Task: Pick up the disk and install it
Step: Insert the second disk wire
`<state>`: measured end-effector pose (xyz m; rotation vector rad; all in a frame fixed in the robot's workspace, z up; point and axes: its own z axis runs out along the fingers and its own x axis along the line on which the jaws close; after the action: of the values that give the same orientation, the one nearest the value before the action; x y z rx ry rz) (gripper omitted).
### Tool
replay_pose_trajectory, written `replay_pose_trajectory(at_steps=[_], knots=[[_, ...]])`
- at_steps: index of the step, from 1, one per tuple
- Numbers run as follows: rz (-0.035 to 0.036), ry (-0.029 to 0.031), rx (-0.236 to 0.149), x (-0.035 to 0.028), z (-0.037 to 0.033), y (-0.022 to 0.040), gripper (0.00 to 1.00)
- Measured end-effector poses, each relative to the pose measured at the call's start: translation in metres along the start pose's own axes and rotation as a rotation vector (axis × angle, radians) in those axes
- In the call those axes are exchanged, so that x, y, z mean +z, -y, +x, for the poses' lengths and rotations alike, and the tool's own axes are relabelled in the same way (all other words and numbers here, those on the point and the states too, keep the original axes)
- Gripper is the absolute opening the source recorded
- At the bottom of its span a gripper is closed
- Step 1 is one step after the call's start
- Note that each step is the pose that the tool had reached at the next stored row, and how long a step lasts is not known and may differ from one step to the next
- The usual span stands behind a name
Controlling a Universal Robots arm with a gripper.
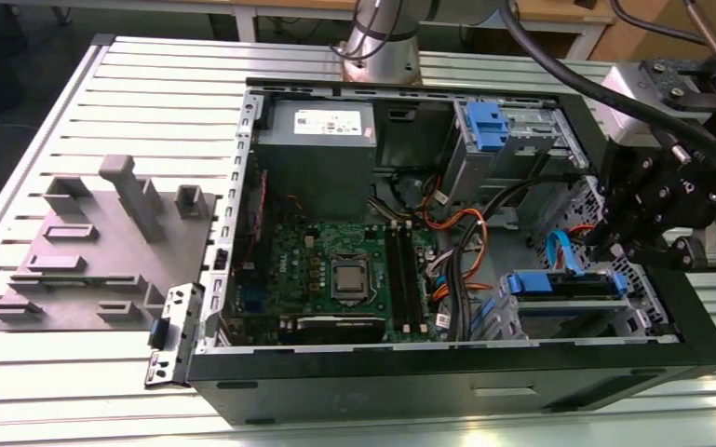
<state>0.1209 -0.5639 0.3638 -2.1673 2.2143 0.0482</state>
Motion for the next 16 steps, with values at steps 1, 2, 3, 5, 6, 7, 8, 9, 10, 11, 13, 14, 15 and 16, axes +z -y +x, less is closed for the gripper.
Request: replay_pose_trajectory(at_steps=[1,2,3,5,6,7,8,9,10,11,13,14,15,16], knots=[[0.0000,0.0002,0.000,0.0002,-0.0020,-0.0001,0.24],[0.0000,0.0004,0.000,0.0005,-0.0044,-0.0001,0.24],[0.0000,0.0009,0.000,0.0009,-0.0069,-0.0002,0.24],[0.0000,0.0017,0.000,0.0015,-0.0119,-0.0003,0.24],[0.0000,0.0020,0.000,0.0018,-0.0139,-0.0003,0.24],[0.0000,0.0027,0.000,0.0021,-0.0152,-0.0003,0.24],[-0.0001,0.0030,0.000,0.0023,-0.0161,-0.0001,0.24],[-0.0001,0.0033,0.000,0.0024,-0.0168,0.0001,0.24],[-0.0001,0.0032,0.000,0.0025,-0.0173,0.0007,0.24],[-0.0001,0.0034,0.000,0.0027,-0.0177,0.0016,0.24],[-0.0002,0.0031,0.000,0.0026,-0.0182,0.0046,0.24],[-0.0004,0.0032,0.000,0.0027,-0.0184,0.0064,0.24],[-0.0006,0.0033,0.000,0.0029,-0.0185,0.0085,0.24],[-0.0008,0.0032,0.000,0.0029,-0.0186,0.0106,0.24]])
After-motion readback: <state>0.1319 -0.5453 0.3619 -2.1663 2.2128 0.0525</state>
